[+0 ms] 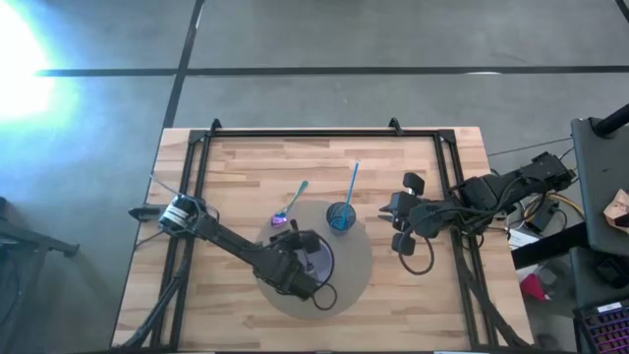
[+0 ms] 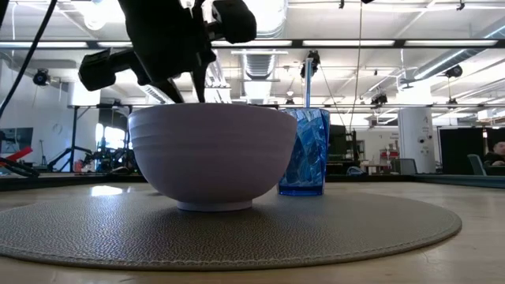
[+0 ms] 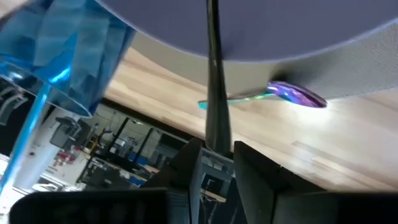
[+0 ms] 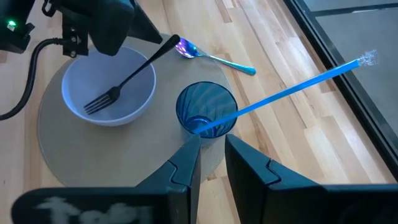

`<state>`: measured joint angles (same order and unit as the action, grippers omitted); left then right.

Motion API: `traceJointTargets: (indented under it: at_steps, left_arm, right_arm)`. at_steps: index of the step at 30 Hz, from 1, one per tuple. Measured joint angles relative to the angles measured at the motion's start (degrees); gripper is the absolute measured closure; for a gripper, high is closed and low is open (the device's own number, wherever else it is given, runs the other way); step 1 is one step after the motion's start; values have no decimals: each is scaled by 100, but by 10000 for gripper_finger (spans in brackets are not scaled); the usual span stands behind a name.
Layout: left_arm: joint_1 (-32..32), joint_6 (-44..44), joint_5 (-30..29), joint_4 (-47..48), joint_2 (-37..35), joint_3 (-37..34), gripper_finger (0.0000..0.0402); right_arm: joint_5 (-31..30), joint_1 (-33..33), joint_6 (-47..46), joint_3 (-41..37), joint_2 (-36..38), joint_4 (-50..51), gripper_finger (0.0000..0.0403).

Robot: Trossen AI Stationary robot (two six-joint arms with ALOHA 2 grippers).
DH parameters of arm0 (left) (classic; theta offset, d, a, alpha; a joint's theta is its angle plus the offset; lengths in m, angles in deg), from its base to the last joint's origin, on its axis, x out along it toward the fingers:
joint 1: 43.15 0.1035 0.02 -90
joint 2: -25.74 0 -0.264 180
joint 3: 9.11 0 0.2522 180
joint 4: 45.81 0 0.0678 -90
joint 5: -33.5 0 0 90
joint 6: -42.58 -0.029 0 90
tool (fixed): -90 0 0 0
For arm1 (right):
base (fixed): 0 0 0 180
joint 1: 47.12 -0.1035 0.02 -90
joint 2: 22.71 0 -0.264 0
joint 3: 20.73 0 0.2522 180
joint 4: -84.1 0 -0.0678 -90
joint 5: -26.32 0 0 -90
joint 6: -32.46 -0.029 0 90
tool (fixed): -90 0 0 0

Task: Pick & Place Utensil
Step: Put the spoon into the bowl

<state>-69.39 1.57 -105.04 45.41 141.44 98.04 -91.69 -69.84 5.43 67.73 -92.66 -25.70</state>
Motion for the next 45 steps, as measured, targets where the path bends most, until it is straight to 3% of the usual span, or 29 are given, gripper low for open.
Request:
traceJointTargets:
  at_steps: [12,20,35,45]
  left_arm:
    - [-29,1144,148,838,-4,123,312]
    - [-99,1897,637,1246,-10,317,312]
    - [-179,2318,804,1258,-249,339,312]
    - [-140,3006,820,1256,-868,337,312]
  right_arm:
    - [0,-2,-1,0,0,-2,335]
    - [20,0,-2,0,0,-2,335]
    - [136,-2,-4,73,0,-16,335]
    - [228,-2,-2,90,1,-9,335]
